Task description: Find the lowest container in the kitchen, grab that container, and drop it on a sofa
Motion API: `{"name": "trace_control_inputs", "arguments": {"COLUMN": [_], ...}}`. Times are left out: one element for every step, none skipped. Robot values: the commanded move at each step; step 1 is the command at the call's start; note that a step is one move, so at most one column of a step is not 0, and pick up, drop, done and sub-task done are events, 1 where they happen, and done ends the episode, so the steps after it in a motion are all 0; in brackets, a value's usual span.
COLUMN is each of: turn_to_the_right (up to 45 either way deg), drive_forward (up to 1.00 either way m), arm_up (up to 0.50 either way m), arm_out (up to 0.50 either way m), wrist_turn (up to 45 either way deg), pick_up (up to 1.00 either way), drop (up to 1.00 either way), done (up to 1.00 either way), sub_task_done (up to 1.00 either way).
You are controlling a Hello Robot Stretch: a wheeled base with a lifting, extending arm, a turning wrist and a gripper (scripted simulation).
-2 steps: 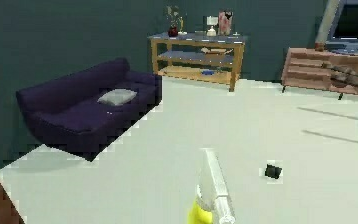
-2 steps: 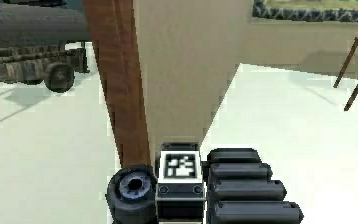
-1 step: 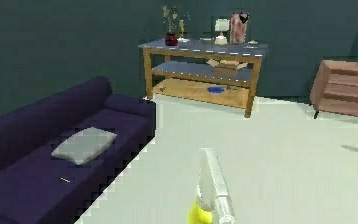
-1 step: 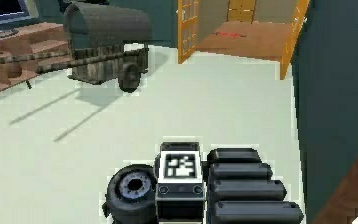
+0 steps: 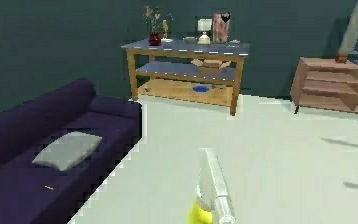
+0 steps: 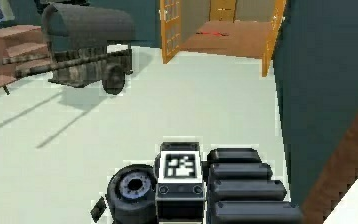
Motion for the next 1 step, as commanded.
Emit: {"name": "trace_control_inputs", "arguments": {"turn_to_the_right": [0.0], "drive_forward": [1.00], "arm_up": [0.00], "arm_out": [0.00], "wrist_turn": [0.0], "pick_up": [0.00], "drop": [0.00], "done": [0.00], "sub_task_done": [0.00]}}
